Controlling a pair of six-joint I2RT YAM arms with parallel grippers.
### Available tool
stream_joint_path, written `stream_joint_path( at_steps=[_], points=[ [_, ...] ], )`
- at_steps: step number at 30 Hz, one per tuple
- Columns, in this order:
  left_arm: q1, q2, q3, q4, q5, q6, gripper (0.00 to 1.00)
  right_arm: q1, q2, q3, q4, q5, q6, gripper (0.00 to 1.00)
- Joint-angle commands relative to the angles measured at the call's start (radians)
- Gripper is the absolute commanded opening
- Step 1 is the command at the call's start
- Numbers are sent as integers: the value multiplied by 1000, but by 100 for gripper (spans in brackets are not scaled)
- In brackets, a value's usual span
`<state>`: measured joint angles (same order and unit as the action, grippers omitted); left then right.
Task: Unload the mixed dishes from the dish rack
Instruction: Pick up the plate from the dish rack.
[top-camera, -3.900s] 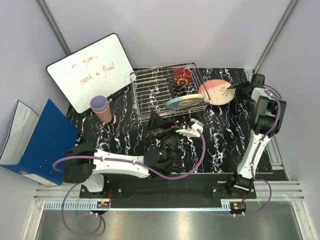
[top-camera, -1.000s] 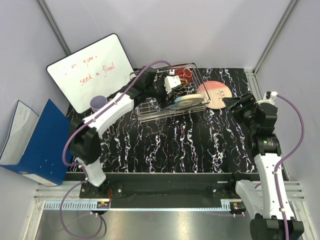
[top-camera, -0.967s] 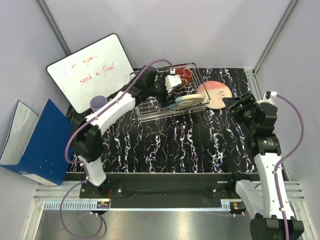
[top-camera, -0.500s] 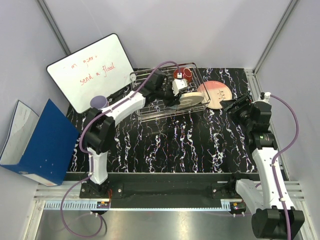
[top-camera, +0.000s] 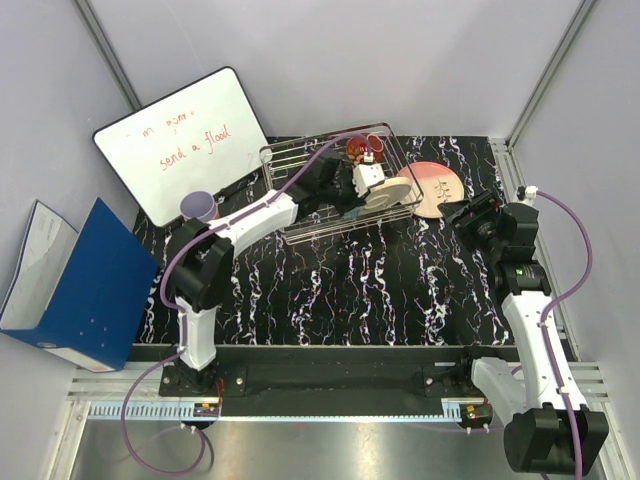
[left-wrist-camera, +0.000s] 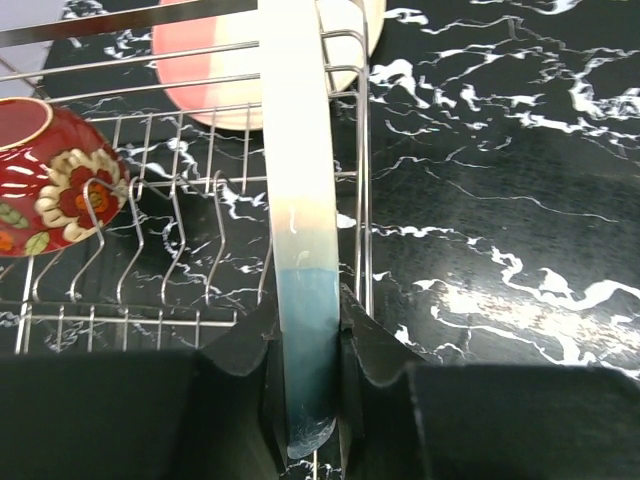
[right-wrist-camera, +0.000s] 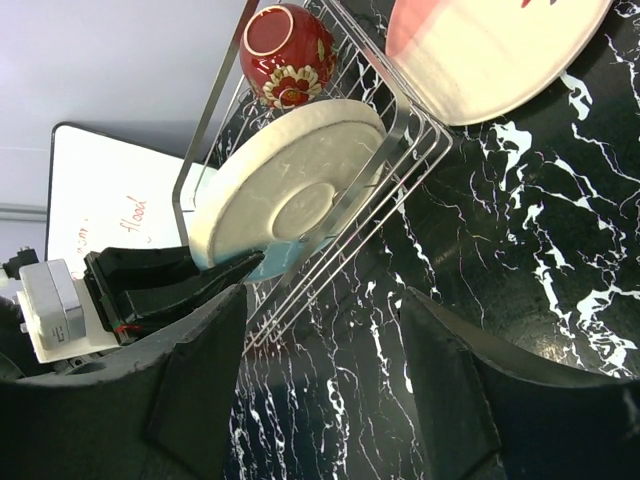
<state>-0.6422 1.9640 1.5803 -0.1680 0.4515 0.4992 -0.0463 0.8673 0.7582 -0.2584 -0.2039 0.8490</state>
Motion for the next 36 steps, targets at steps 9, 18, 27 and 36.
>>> stream_joint_path(
  at_steps=[9, 18, 27, 36],
  points=[
    [-23, -189, 124, 70, -450, -44, 0, 6, 15, 4, 68, -43, 48, 70],
    [-53, -235, 185, 53, -487, 9, 0, 6, 1, -3, 73, -52, 61, 70],
    [-198, -283, 144, 88, -728, 268, 0, 6, 7, 0, 73, -54, 84, 69],
    [-438, -332, -406, 741, -1221, 777, 0, 6, 58, 69, 18, -43, 107, 70]
  ],
)
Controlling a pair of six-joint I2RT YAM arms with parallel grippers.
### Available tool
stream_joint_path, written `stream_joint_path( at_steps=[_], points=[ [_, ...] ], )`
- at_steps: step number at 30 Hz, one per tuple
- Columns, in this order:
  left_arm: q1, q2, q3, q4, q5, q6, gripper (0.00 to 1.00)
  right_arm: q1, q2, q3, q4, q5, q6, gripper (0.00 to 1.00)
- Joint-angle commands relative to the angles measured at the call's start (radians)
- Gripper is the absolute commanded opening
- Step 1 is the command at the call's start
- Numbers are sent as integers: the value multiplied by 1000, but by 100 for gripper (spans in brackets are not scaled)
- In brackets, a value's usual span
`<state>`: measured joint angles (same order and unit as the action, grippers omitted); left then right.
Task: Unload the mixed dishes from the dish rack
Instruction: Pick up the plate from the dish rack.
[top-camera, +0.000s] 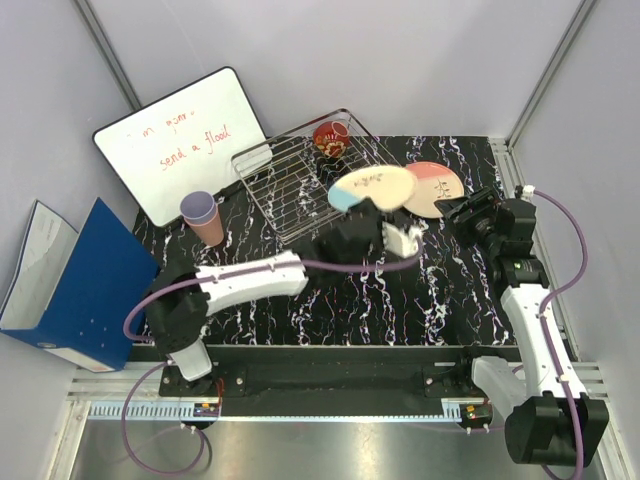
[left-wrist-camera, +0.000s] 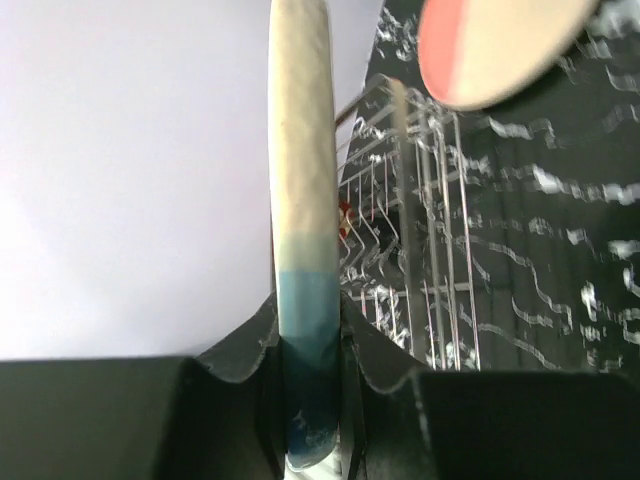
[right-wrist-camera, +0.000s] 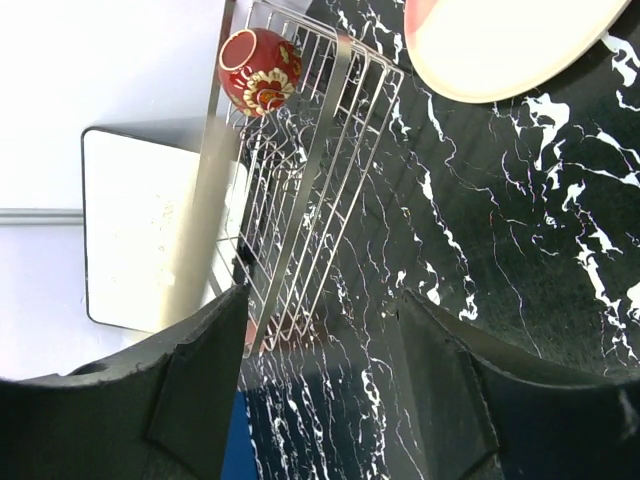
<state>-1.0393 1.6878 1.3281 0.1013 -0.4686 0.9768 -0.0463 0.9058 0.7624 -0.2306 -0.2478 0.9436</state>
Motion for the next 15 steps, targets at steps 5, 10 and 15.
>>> stream_joint_path(
  at_steps=[5, 10, 15],
  points=[
    [-83, -13, -374, 1095, -465, 624, 0, 6, -2, 103, -44, 13, 0, 70],
    [-131, 29, -458, 1427, -518, 793, 0, 6, 34, 120, -78, -67, -32, 71],
    [-247, 95, -494, 1565, -554, 855, 0, 6, 77, 59, -61, -195, -55, 71]
  ],
)
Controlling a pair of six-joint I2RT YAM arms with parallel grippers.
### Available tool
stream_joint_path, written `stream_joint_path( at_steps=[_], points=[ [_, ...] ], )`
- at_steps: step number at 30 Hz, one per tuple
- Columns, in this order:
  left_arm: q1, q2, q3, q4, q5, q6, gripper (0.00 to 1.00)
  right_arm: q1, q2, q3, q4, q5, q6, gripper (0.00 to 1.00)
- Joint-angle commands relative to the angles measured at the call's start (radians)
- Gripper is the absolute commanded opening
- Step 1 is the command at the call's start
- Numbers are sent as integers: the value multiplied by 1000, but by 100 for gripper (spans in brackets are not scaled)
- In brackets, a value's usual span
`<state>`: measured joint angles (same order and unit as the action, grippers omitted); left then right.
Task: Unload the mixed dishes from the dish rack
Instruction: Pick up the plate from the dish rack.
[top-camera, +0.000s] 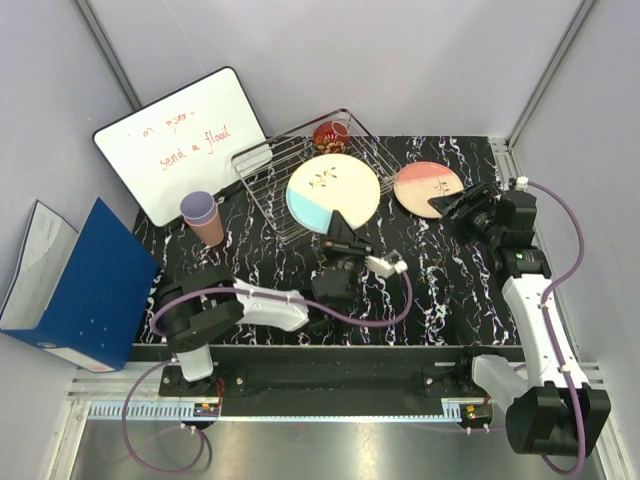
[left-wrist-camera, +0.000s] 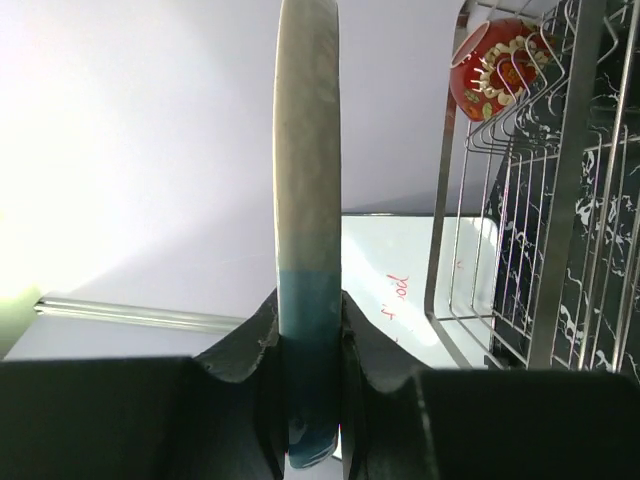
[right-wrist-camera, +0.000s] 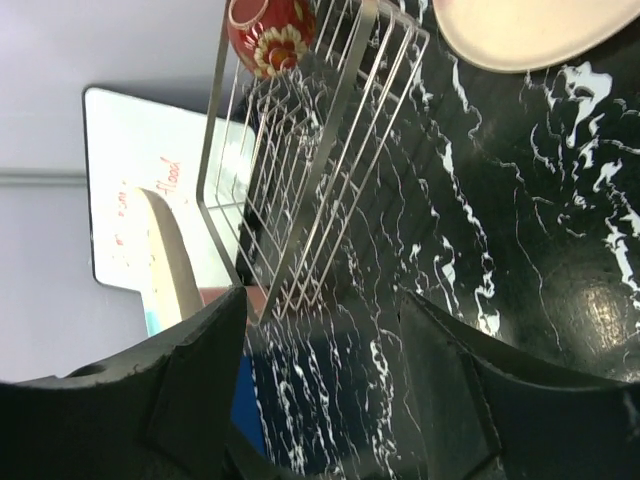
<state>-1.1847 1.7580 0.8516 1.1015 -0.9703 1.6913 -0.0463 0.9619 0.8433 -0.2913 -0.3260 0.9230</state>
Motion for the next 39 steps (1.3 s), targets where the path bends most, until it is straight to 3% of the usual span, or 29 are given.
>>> stream_joint_path(
  at_steps=[1, 12, 27, 30, 32, 34, 37, 39],
  points=[
    [-119, 27, -19, 564, -60, 133, 0, 6, 18, -35, 10, -133, -41, 71],
    [-254, 141, 69, 564, -48, 128, 0, 8, 26, -62, 115, -244, -35, 71],
    [-289, 172, 176, 543, -1, 130, 0, 36, 92, -136, 204, -284, -33, 69],
    [-297, 182, 191, 522, -1, 102, 0, 40, 112, -141, 247, -321, -27, 56],
    [-300, 195, 196, 520, 1, 91, 0, 71, 127, -141, 274, -349, -24, 36],
    [-302, 208, 205, 521, 2, 90, 0, 83, 136, -139, 284, -367, -24, 25],
    [-302, 218, 214, 521, 7, 85, 0, 89, 149, -148, 340, -406, -12, 0],
    [-300, 219, 219, 521, 8, 80, 0, 89, 150, -153, 353, -424, -6, 0]
  ],
)
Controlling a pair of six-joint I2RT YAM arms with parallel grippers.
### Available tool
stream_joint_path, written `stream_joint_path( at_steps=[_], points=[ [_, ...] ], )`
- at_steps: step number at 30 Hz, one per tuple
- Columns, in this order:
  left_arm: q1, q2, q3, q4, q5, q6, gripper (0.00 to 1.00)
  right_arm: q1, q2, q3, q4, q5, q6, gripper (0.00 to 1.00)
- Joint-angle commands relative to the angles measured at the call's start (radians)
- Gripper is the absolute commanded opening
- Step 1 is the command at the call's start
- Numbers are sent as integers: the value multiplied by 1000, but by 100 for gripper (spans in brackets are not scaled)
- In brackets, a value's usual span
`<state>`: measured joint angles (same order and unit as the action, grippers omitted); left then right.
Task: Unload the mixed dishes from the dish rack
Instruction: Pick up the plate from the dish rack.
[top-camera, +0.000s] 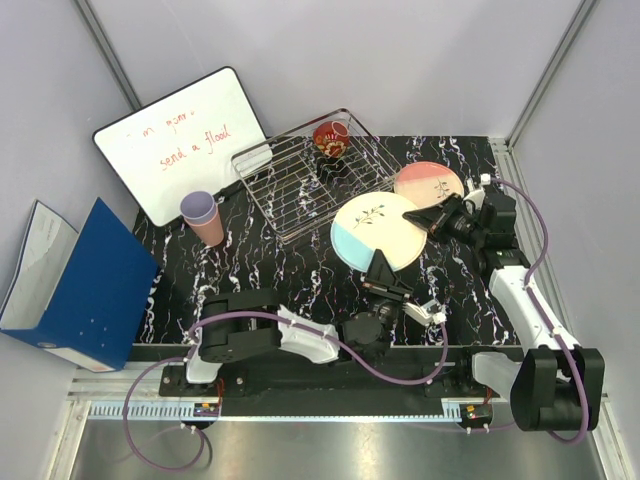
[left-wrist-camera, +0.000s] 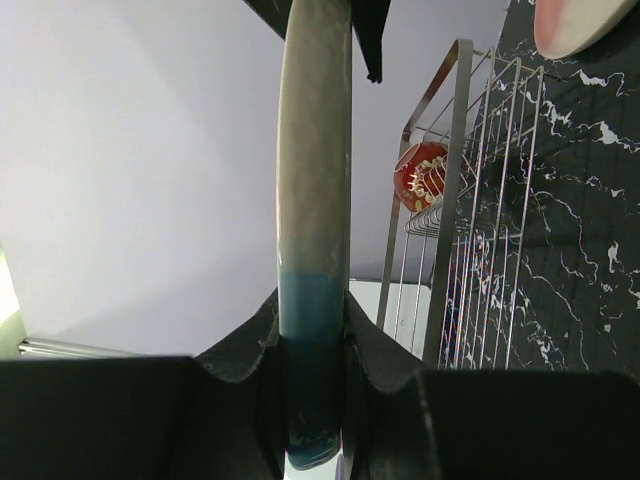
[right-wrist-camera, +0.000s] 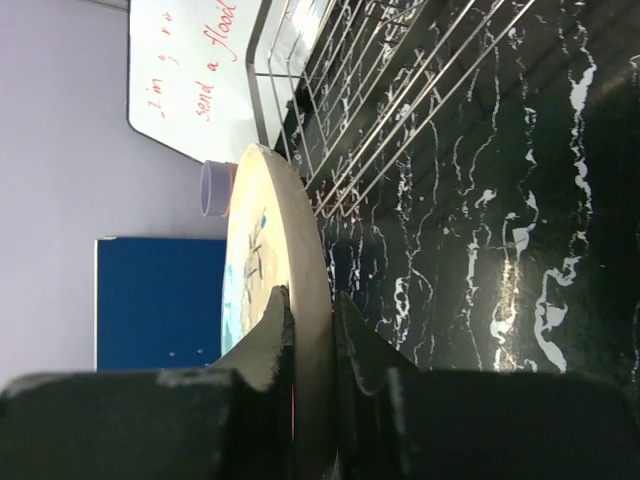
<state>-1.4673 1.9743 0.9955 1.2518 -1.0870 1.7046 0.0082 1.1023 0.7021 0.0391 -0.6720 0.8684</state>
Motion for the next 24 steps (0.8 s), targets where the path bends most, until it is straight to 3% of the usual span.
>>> stream_joint_path(
  at_steps=[1, 4, 6, 10, 11, 18, 24],
  points=[
    [-18, 4, 78, 373, 121, 66, 0, 35, 5, -12, 21, -80, 49, 0],
    [-7, 32, 113, 417, 92, 105, 4, 36, -42, -18, -14, -23, 41, 0],
    [-1, 35, 124, 416, 82, 119, 21, 36, -65, -15, -30, 2, 34, 0],
    [13, 32, 135, 416, 49, 116, 70, 35, -87, -10, -31, 18, 46, 0],
    [19, 34, 147, 416, 41, 118, 99, 35, -90, -7, -31, 29, 47, 0],
    [36, 26, 147, 417, 13, 113, 99, 35, -101, 2, -64, 64, 50, 0],
    [61, -26, 154, 416, -59, 127, 99, -2, -156, 17, -123, 196, 52, 0]
  ],
)
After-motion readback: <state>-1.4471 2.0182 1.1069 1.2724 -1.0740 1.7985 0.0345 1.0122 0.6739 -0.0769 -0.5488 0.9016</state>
